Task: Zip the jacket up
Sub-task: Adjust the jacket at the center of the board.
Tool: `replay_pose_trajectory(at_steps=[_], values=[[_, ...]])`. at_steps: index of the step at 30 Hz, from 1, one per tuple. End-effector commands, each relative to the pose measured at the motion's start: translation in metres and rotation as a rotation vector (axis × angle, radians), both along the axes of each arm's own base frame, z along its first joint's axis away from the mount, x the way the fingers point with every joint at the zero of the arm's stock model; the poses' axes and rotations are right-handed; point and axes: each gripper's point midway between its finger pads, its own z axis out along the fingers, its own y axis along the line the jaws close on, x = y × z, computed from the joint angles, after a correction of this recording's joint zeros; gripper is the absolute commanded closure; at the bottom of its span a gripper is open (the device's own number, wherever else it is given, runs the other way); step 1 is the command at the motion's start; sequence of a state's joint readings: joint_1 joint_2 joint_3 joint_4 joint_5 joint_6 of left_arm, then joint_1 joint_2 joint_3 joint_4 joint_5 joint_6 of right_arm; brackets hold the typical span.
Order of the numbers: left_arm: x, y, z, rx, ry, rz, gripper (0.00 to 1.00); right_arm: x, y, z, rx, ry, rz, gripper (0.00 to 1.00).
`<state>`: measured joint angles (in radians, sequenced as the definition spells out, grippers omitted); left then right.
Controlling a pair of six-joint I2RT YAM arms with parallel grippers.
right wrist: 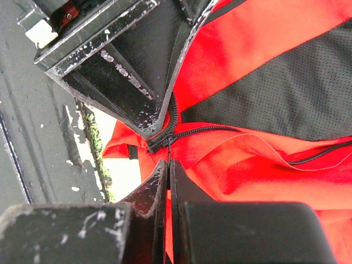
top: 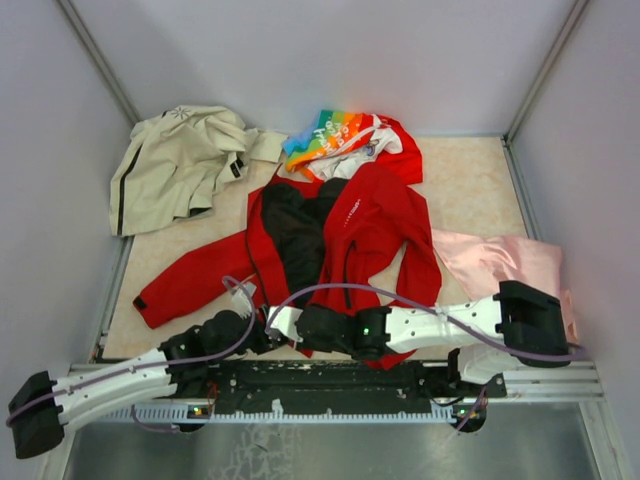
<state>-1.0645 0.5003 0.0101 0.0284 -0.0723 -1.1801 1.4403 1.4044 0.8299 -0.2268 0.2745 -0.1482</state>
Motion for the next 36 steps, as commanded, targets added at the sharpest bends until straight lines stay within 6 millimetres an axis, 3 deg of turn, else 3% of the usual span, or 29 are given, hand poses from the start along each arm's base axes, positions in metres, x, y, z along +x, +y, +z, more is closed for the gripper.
replay_pose_trajectory(at_steps=[1,6,10,15,21,27,32,35,36], values=[[0.009,0.003,0.003,-0.032,-0.045,0.046,0.46,-0.009,0.003,0.002,0.014,0.005,0.029,1.0],[0.015,0.018,-0.004,-0.002,-0.024,0.134,0.41,-0.005,-0.004,0.001,0.006,-0.009,-0.004,1.0],[0.028,0.044,-0.016,0.049,0.012,0.293,0.31,-0.003,-0.005,0.01,0.028,-0.019,-0.011,1.0],[0.035,0.063,-0.022,0.103,0.003,0.379,0.17,-0.003,-0.005,0.019,0.053,-0.029,-0.003,1.0],[0.04,0.075,-0.037,0.206,0.003,0.428,0.16,-0.003,-0.003,0.022,0.06,-0.035,0.006,1.0],[0.044,0.071,-0.04,0.242,-0.008,0.415,0.18,-0.002,-0.005,0.028,0.057,-0.047,0.01,1.0],[0.054,0.072,-0.039,0.271,-0.043,0.449,0.27,-0.004,-0.002,0.037,0.083,-0.049,0.036,1.0],[0.067,0.068,-0.023,0.264,-0.114,0.462,0.46,-0.005,-0.002,0.037,0.081,-0.046,0.043,1.0],[0.072,0.068,-0.017,0.268,-0.138,0.47,0.57,-0.006,-0.003,0.037,0.078,-0.044,0.045,1.0]])
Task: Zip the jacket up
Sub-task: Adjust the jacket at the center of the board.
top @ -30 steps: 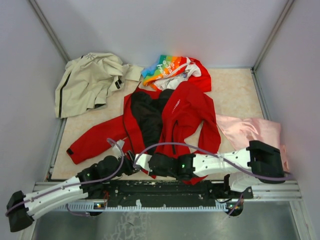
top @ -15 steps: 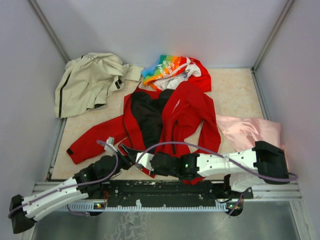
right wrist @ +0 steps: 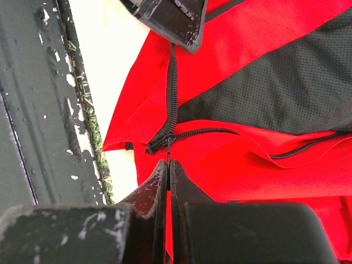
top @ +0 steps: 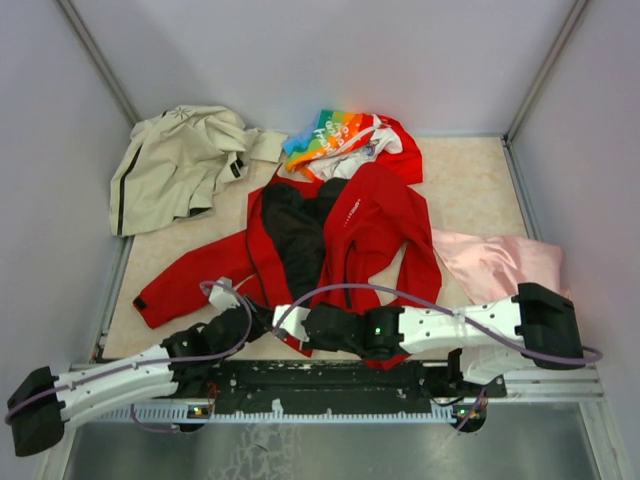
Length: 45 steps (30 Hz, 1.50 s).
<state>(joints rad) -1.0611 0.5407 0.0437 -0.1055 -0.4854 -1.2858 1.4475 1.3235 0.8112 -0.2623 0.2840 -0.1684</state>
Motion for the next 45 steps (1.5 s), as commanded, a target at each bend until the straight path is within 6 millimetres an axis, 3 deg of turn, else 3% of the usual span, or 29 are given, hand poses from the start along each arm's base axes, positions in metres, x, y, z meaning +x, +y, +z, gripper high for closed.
replay_pose_trajectory(at_steps=[1,6,9,13,15,16,17,21,26,33,38,45], values=[[0.02,0.02,0.005,0.144,-0.085,0.061,0.66,-0.004,0.008,0.022,0.056,-0.021,0.032,1.0],[0.042,0.021,0.034,0.259,-0.178,0.045,0.9,-0.009,0.012,0.023,0.062,0.001,0.057,1.0],[0.051,0.015,0.041,0.29,-0.185,0.02,0.93,-0.011,0.016,0.026,0.074,0.008,0.071,1.0],[0.054,-0.001,0.04,0.303,-0.157,-0.053,0.9,-0.011,0.017,0.028,0.074,0.004,0.07,1.0],[0.053,-0.005,0.037,0.318,-0.127,-0.073,0.81,-0.011,0.017,0.029,0.078,0.004,0.07,1.0],[0.051,-0.001,0.031,0.346,-0.089,-0.068,0.68,-0.011,0.017,0.03,0.078,0.004,0.069,1.0],[0.05,0.0,0.03,0.357,-0.067,-0.059,0.61,-0.011,0.016,0.03,0.079,0.004,0.068,1.0],[0.04,0.011,0.017,0.373,-0.009,-0.049,0.51,-0.011,0.016,0.029,0.083,0.004,0.069,1.0],[0.029,0.015,0.011,0.335,0.015,-0.057,0.46,-0.011,0.016,0.028,0.083,0.001,0.071,1.0],[0.026,0.007,-0.002,0.324,0.04,-0.088,0.46,-0.011,0.019,0.027,0.086,0.004,0.077,1.0],[0.03,-0.004,-0.001,0.303,0.033,-0.11,0.51,-0.012,0.017,0.027,0.082,0.007,0.072,1.0],[0.032,-0.004,-0.003,0.292,0.024,-0.1,0.57,-0.012,0.018,0.027,0.091,0.009,0.076,1.0]])
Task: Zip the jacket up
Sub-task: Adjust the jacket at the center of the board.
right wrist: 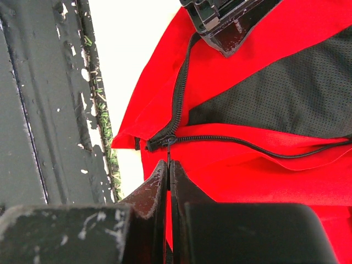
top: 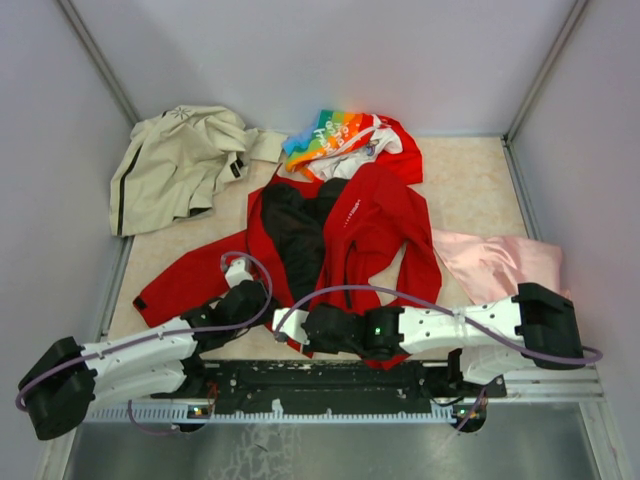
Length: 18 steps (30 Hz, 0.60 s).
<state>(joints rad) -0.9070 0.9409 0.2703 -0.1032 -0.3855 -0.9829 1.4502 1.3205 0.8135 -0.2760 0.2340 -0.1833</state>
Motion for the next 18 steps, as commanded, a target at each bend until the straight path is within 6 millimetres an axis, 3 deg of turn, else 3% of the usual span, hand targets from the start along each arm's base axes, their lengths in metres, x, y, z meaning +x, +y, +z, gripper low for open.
replay_pose_trajectory(at_steps=[1,10,14,18], values=[[0.003,-0.006,0.003,-0.044,-0.014,-0.001,0.57,-0.003,0.017,0.029,0.101,-0.015,0.026,1.0],[0.004,-0.009,0.0,-0.063,-0.014,-0.001,0.65,-0.003,0.018,0.031,0.106,-0.016,0.025,1.0],[0.007,-0.003,0.002,-0.04,-0.029,0.024,0.81,-0.003,0.018,0.03,0.104,-0.016,0.025,1.0],[0.019,0.01,0.022,0.051,-0.087,0.051,0.99,-0.005,0.019,0.03,0.104,-0.009,0.031,1.0]])
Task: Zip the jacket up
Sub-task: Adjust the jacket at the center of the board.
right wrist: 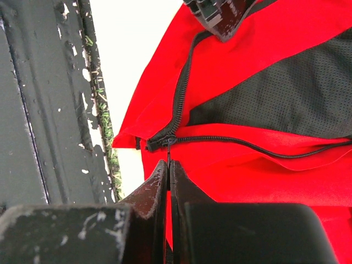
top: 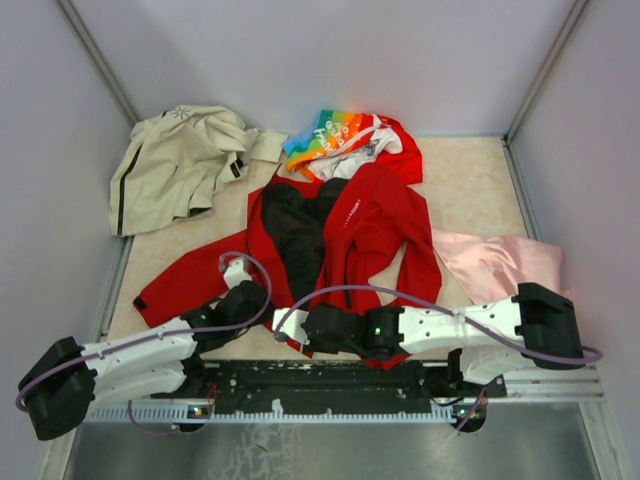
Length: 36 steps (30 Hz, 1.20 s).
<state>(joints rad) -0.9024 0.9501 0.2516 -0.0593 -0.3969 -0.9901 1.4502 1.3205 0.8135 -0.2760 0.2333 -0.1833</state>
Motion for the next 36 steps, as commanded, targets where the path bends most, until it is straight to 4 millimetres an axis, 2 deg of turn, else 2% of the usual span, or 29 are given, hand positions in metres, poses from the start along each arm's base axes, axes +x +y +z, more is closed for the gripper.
replay_pose_trajectory(at_steps=[1,4,7,11,14,17,21,27,29,32,36], values=[[0.02,0.013,0.034,0.098,-0.099,0.039,1.0,-0.005,0.02,0.03,0.106,-0.007,0.034,1.0],[0.037,0.015,0.069,0.198,-0.192,0.01,1.0,-0.008,0.023,0.033,0.118,-0.001,0.051,1.0],[0.054,0.006,0.104,0.28,-0.272,-0.043,1.0,-0.011,0.032,0.038,0.151,0.007,0.078,1.0],[0.079,-0.021,0.138,0.372,-0.334,-0.14,1.0,-0.018,0.046,0.04,0.197,0.037,0.117,1.0],[0.093,-0.056,0.149,0.394,-0.356,-0.268,1.0,-0.02,0.053,0.034,0.214,0.059,0.115,1.0],[0.093,-0.091,0.142,0.39,-0.343,-0.445,1.0,-0.019,0.056,0.031,0.239,0.072,0.098,1.0],[0.09,-0.109,0.117,0.379,-0.281,-0.52,0.99,-0.015,0.053,0.024,0.252,0.089,0.068,1.0],[0.073,-0.131,0.074,0.302,-0.171,-0.607,0.84,0.001,0.039,0.015,0.293,0.13,-0.002,1.0],[0.067,-0.136,0.066,0.262,-0.138,-0.616,0.75,0.005,0.034,0.008,0.291,0.139,-0.023,1.0],[0.061,-0.14,0.066,0.205,-0.125,-0.609,0.55,0.009,0.026,-0.002,0.297,0.152,-0.056,1.0],[0.055,-0.13,0.086,0.169,-0.149,-0.573,0.4,0.008,0.02,-0.006,0.32,0.15,-0.057,1.0]])
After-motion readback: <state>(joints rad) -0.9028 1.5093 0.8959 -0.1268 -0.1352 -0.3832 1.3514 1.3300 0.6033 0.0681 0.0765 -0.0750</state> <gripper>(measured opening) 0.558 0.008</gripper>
